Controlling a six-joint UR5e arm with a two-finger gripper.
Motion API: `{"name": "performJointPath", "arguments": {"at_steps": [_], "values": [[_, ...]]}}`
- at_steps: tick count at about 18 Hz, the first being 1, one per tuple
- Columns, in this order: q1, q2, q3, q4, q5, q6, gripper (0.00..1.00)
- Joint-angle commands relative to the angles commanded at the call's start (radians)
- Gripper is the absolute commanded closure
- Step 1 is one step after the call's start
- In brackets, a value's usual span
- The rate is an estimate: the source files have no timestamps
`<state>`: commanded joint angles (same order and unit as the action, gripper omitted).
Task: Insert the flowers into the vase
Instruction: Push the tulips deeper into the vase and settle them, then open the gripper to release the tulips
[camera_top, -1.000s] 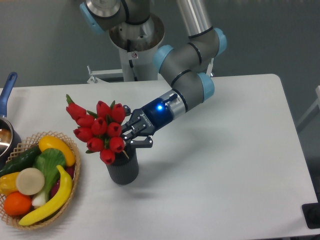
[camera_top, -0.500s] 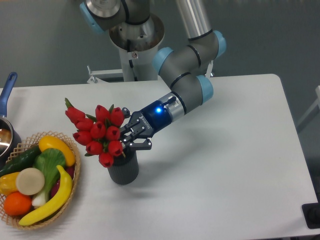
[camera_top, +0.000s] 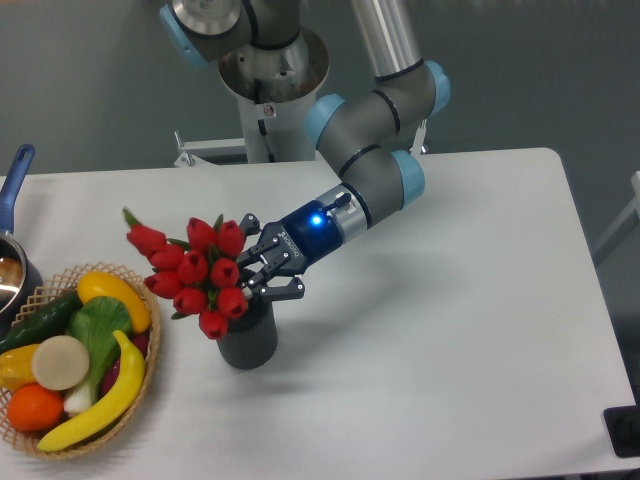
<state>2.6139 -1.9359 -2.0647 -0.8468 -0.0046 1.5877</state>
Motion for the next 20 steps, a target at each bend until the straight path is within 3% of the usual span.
{"name": "performJointPath", "arguments": {"at_steps": [2,6,8,11,13,20], "values": [[0.000,0.000,-0.002,0.000,0.000,0.000,0.58],[0.003,0.002,-0.003,-0.002,0.000,0.021,0.46],[0.009,0.000,-0.006,-0.002,0.000,0.057,0.27],[0.021,0.002,-0.023,0.000,0.000,0.092,0.16],[0.025,0.006,-0.023,-0.002,0.000,0.094,0.01],[0.067,0.040,-0.025,-0.002,0.000,0.094,0.00]]}}
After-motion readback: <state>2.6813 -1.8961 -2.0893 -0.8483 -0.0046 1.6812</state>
